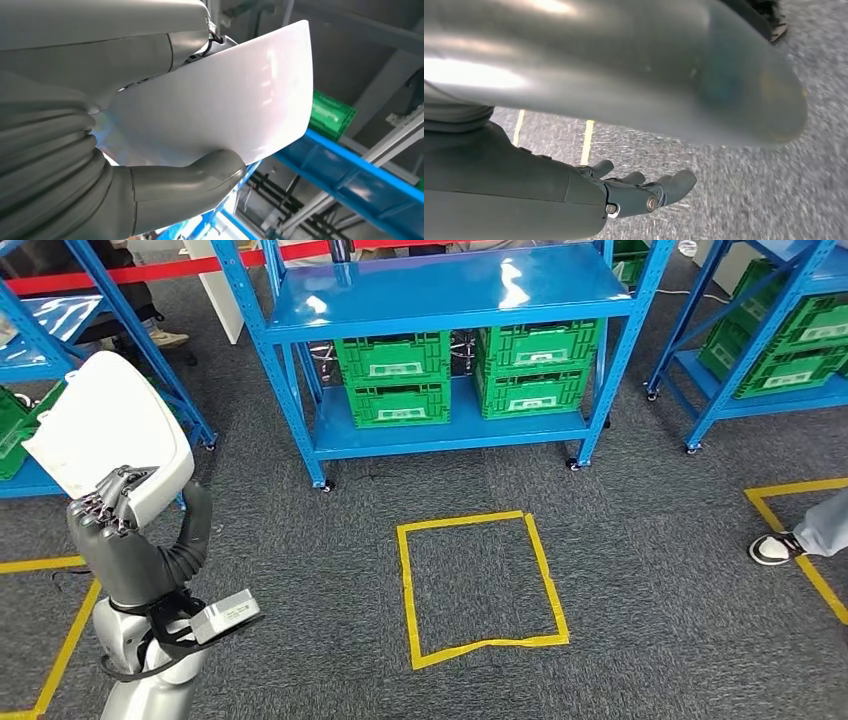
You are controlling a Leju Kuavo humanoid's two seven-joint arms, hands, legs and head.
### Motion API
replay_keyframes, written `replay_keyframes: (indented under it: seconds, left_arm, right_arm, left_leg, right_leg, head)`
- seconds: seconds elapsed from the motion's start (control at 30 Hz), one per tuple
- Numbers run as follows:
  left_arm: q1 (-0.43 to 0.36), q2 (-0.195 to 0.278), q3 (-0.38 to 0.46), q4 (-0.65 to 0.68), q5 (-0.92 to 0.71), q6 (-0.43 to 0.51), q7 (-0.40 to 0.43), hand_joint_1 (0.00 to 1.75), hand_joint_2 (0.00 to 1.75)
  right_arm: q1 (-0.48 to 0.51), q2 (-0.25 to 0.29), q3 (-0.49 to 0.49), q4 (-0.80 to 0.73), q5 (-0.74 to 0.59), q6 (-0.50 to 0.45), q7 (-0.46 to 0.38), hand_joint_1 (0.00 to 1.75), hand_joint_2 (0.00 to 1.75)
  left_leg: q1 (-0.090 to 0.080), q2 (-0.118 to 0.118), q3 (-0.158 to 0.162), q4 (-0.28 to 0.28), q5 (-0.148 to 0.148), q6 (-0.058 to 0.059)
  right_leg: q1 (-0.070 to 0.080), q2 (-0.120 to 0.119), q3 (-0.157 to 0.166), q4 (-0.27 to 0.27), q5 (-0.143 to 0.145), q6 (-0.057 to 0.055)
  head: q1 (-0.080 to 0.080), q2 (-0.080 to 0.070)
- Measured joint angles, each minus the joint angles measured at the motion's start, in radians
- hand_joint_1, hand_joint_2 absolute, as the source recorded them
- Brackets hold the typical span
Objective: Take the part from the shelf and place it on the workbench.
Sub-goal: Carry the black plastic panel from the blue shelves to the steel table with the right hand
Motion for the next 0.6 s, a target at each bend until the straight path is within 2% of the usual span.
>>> replay_keyframes:
  seconds: [0.03,0.07,0.1,0.13,0.17,0.23,0.27,0.3,0.37,0.4,0.43,0.5,0.53,0.57,0.6]
  left_arm:
    - [0.004,-0.003,0.000,-0.002,-0.002,0.000,0.000,1.75,1.75]
    - [0.009,-0.004,0.000,-0.004,-0.004,0.000,-0.001,1.75,1.75]
    - [0.014,-0.006,-0.001,-0.005,-0.004,0.000,-0.001,1.75,1.75]
    - [0.018,-0.007,-0.001,-0.006,-0.005,0.000,-0.001,1.75,1.75]
    - [0.019,-0.008,-0.001,-0.008,-0.006,0.000,-0.001,1.75,1.75]
    - [0.018,-0.010,-0.001,-0.015,-0.008,0.000,-0.001,1.75,1.75]
    - [0.016,-0.012,-0.001,-0.017,-0.009,0.000,-0.001,1.75,1.75]
    - [0.015,-0.012,-0.001,-0.019,-0.009,0.000,-0.001,1.75,1.75]
    - [0.016,-0.012,-0.001,-0.021,-0.010,0.000,-0.001,1.75,1.75]
    - [0.015,-0.013,0.000,-0.022,-0.011,0.000,-0.001,1.75,1.75]
    - [0.014,-0.014,0.000,-0.024,-0.011,0.000,-0.001,1.75,1.75]
    - [0.014,-0.018,0.000,-0.025,-0.013,0.000,0.000,1.75,1.75]
    - [0.016,-0.021,0.000,-0.025,-0.016,0.000,0.001,1.75,1.75]
    - [0.020,-0.023,0.000,-0.025,-0.021,0.000,0.002,1.75,1.75]
    - [0.024,-0.025,0.000,-0.025,-0.027,0.000,0.002,1.75,1.75]
  right_arm:
    - [0.004,0.000,0.000,0.000,-0.002,-0.002,0.002,0.00,0.00]
    - [0.006,0.001,0.000,0.000,-0.002,-0.003,0.002,0.00,0.00]
    - [0.008,0.001,0.000,0.000,-0.003,-0.005,0.003,0.00,0.00]
    - [0.009,0.001,0.000,0.000,-0.004,-0.006,0.003,0.00,0.00]
    - [0.008,0.002,0.000,0.000,-0.004,-0.008,0.001,0.00,0.00]
    - [0.008,0.004,0.000,0.000,-0.004,-0.010,-0.005,0.00,0.00]
    - [0.007,0.005,0.000,0.000,-0.004,-0.010,-0.009,0.00,0.00]
    - [0.006,0.005,0.000,0.000,-0.003,-0.010,-0.013,0.00,0.00]
    - [0.004,0.005,0.000,0.000,-0.001,-0.010,-0.019,0.00,0.00]
    - [0.003,0.005,0.000,0.000,-0.001,-0.010,-0.020,0.00,0.00]
    - [0.003,0.005,0.000,0.000,0.000,-0.010,-0.021,0.00,0.00]
    - [0.005,0.005,0.000,0.000,0.000,-0.010,-0.021,0.00,0.00]
    - [0.007,0.005,0.000,0.000,0.001,-0.010,-0.020,0.00,0.00]
    - [0.009,0.005,0.000,0.000,0.003,-0.010,-0.020,0.00,0.00]
    - [0.011,0.005,0.000,0.000,0.005,-0.010,-0.019,0.00,0.00]
  left_leg:
    - [-0.001,0.012,-0.024,0.070,-0.039,0.002]
    - [-0.003,0.017,-0.036,0.121,-0.065,0.004]
    - [-0.004,0.020,-0.031,0.139,-0.073,0.008]
    - [-0.007,0.023,-0.004,0.116,-0.064,0.014]
    - [-0.012,0.033,0.041,0.057,-0.044,0.023]
    - [-0.027,0.078,0.128,-0.072,-0.018,0.041]
    - [-0.034,0.095,0.152,-0.111,-0.013,0.047]
    - [-0.040,0.102,0.157,-0.124,-0.014,0.051]
    - [-0.039,0.079,0.159,-0.132,-0.006,0.056]
    - [-0.036,0.068,0.162,-0.139,0.000,0.060]
    - [-0.032,0.056,0.165,-0.147,0.006,0.066]
    - [-0.029,0.034,0.166,-0.155,0.015,0.074]
    - [-0.030,0.021,0.162,-0.154,0.017,0.077]
    - [-0.030,0.007,0.159,-0.152,0.017,0.078]
    - [-0.031,-0.008,0.157,-0.150,0.017,0.078]
  right_leg:
    - [0.004,-0.014,-0.004,0.000,0.002,-0.002]
    - [0.007,-0.029,-0.007,0.000,0.003,-0.003]
    - [0.011,-0.042,-0.009,0.000,0.004,-0.003]
    - [0.013,-0.055,-0.010,0.000,0.005,-0.003]
    - [0.015,-0.067,-0.010,0.000,0.005,-0.003]
    - [0.018,-0.087,-0.005,0.000,0.004,0.002]
    - [0.019,-0.096,-0.002,-0.001,0.004,0.007]
    - [0.018,-0.105,0.002,-0.003,0.004,0.014]
    - [0.016,-0.117,0.010,-0.011,0.004,0.029]
    - [0.015,-0.104,0.013,-0.009,-0.001,0.035]
    - [0.013,-0.080,0.008,0.007,-0.015,0.041]
    - [0.012,-0.022,-0.032,0.097,-0.069,0.047]
    - [0.012,-0.008,-0.063,0.160,-0.098,0.049]
    - [0.013,-0.003,-0.090,0.213,-0.115,0.050]
    - [0.014,-0.002,-0.102,0.235,-0.113,0.051]
  head:
    - [-0.001,0.000]
    - [-0.001,0.000]
    - [-0.001,0.000]
    - [-0.001,0.000]
    - [-0.001,0.000]
    - [0.000,0.000]
    - [0.001,0.000]
    - [0.001,0.000]
    - [0.002,0.000]
    - [0.002,0.000]
    - [0.004,0.000]
    - [0.008,0.000]
    - [0.009,0.000]
    - [0.010,0.000]
    - [0.010,0.000]
